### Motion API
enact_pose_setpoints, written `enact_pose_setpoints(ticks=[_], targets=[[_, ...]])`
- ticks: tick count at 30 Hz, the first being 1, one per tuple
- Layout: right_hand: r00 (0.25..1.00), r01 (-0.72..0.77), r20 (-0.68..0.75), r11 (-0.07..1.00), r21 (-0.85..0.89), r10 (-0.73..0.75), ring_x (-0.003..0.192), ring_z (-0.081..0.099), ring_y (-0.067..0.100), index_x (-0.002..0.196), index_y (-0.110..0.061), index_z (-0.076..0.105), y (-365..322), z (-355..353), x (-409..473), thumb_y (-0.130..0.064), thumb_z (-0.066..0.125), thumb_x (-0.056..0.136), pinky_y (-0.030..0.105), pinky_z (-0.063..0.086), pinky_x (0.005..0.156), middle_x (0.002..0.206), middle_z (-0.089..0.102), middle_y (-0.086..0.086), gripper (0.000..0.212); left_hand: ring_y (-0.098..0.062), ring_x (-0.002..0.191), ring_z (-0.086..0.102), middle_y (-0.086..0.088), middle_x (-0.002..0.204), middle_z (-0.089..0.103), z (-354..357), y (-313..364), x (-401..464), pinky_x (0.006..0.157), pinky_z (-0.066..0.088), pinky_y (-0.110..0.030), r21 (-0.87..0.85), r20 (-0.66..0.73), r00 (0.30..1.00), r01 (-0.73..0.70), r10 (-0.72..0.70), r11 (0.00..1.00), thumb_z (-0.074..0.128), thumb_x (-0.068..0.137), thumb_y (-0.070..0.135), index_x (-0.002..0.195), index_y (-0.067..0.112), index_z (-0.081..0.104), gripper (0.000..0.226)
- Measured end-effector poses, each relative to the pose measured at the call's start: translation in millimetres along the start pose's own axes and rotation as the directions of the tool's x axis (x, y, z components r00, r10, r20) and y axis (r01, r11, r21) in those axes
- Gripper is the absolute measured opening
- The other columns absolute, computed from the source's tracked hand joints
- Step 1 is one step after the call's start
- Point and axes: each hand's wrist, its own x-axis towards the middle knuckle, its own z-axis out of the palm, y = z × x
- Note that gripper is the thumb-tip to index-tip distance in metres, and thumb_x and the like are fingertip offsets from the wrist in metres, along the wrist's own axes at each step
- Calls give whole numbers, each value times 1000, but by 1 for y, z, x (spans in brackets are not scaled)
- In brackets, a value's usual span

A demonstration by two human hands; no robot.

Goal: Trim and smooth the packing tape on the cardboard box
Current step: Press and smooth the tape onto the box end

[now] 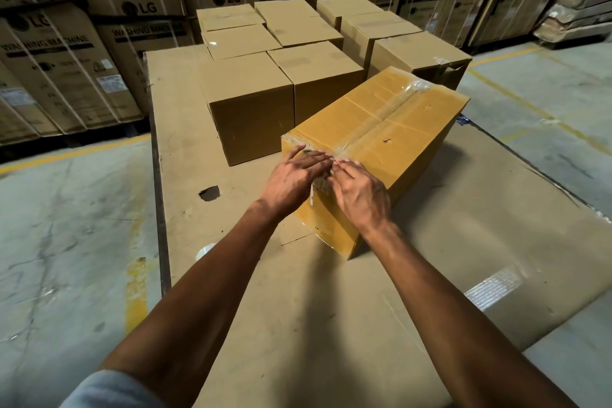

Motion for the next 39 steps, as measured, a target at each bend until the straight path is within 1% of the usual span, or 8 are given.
enact_pose_setpoints(ticks=[3,7,13,22,24,28,33,39], targets=[[999,-4,-37,999,46,5,100,76,30,116,-1,76,1,2,-1,-19,82,89,39,62,96,111,78,17,33,-24,125,71,-8,130,77,-3,-4,4,120,40,-48,-11,-50,998,-23,23,1000,74,95,9,129,13,76,34],[997,-38,-69,993,108,45,92,71,25,108,-5,75,1,0,0,-19,85,85,34,64,80,102,76,13,29,-26,117,74,-8,125,79,-6,-8,5,114,46,-49,-9,-74,996,-59,58,998,79,95,14,124,13,76,29],[998,61,-35,998,12,-61,110,73,28,127,-1,70,2,2,-3,-18,76,94,37,61,99,124,74,18,37,-30,147,53,-16,153,60,3,3,-3,129,30,-49,-48,-21,1000,-9,8,999,60,101,-2,151,6,58,51],[996,8,-93,996,90,1,88,72,22,109,-3,76,2,3,-3,-15,83,87,32,64,74,102,76,11,26,-28,107,77,-10,116,81,-12,-3,9,105,51,-44,-45,-77,996,-38,34,998,74,96,10,117,10,79,21],[996,27,-91,997,78,-19,94,73,24,113,-3,74,2,3,-4,-15,82,89,33,64,81,107,76,13,28,-29,112,75,-9,121,79,-11,-2,9,107,49,-45,-32,-61,998,-37,35,999,72,99,12,125,10,76,27],[994,104,-36,995,3,-104,117,73,30,131,-1,70,3,6,-5,-12,77,93,39,57,107,129,73,19,40,-24,148,52,-9,154,61,-3,-5,2,129,29,-49,-29,16,1000,-17,17,999,64,103,3,152,12,58,50],[991,130,-30,992,6,-130,116,74,29,130,-1,71,4,5,-4,-4,85,84,40,57,106,129,73,19,48,-24,140,61,-9,144,69,-3,-1,3,122,42,-48,-80,-22,999,43,-45,996,69,99,2,142,11,68,44],[994,87,-69,994,61,-83,106,77,29,126,-3,72,3,2,-3,-7,81,90,39,61,99,118,78,18,37,-26,120,73,-8,124,79,-10,1,4,99,53,-41,-67,-75,996,44,-49,997,75,96,14,124,11,78,28]])
